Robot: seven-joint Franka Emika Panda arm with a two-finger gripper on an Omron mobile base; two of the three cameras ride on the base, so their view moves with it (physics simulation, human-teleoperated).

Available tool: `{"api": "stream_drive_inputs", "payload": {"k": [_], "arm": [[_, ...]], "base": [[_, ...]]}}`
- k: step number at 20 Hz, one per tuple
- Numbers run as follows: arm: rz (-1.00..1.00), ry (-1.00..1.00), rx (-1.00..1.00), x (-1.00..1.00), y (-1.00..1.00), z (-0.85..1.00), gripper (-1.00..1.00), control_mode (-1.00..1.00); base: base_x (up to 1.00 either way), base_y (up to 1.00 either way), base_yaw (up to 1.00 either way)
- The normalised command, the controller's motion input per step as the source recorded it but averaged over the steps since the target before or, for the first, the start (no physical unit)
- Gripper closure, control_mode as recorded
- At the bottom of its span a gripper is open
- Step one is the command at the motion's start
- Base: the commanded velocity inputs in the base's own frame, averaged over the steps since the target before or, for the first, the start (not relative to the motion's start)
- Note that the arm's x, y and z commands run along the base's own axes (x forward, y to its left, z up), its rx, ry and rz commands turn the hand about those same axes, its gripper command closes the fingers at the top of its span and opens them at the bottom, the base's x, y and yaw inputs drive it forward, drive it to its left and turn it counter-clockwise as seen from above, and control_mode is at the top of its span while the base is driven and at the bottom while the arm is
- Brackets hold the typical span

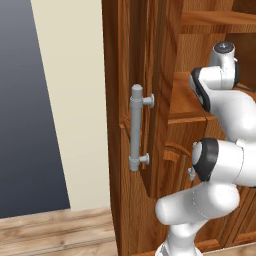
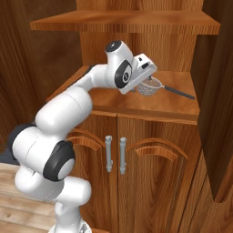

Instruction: Open the cabinet and setup a tea strainer by placing it in the bowl upright.

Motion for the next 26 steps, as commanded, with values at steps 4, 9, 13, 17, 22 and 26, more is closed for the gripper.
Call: {"api": "stream_drive_inputs", "payload": {"k": [4, 9, 13, 17, 22, 26], "arm": [[0.08, 0.01, 0.01, 0.04, 0.00, -0.08, -1.00, -1.00], [0.08, 0.00, 0.00, 0.00, 0.00, -0.08, -1.00, -1.00], [0.06, 0.00, 0.00, 0.00, 0.00, -0.01, 1.00, -1.00], [0.05, 0.00, 0.00, 0.00, 0.00, 0.00, 1.00, -1.00], [0.02, 0.00, 0.00, 0.00, 0.05, 0.00, 1.00, -1.00], [-0.02, -0.02, -0.02, -0.06, 0.34, 0.00, 1.00, -1.00]], "base": [[0.00, 0.00, 0.00], [0.00, 0.00, 0.00], [0.00, 0.00, 0.00], [0.00, 0.00, 0.00], [0.00, 0.00, 0.00], [0.00, 0.00, 0.00]]}}
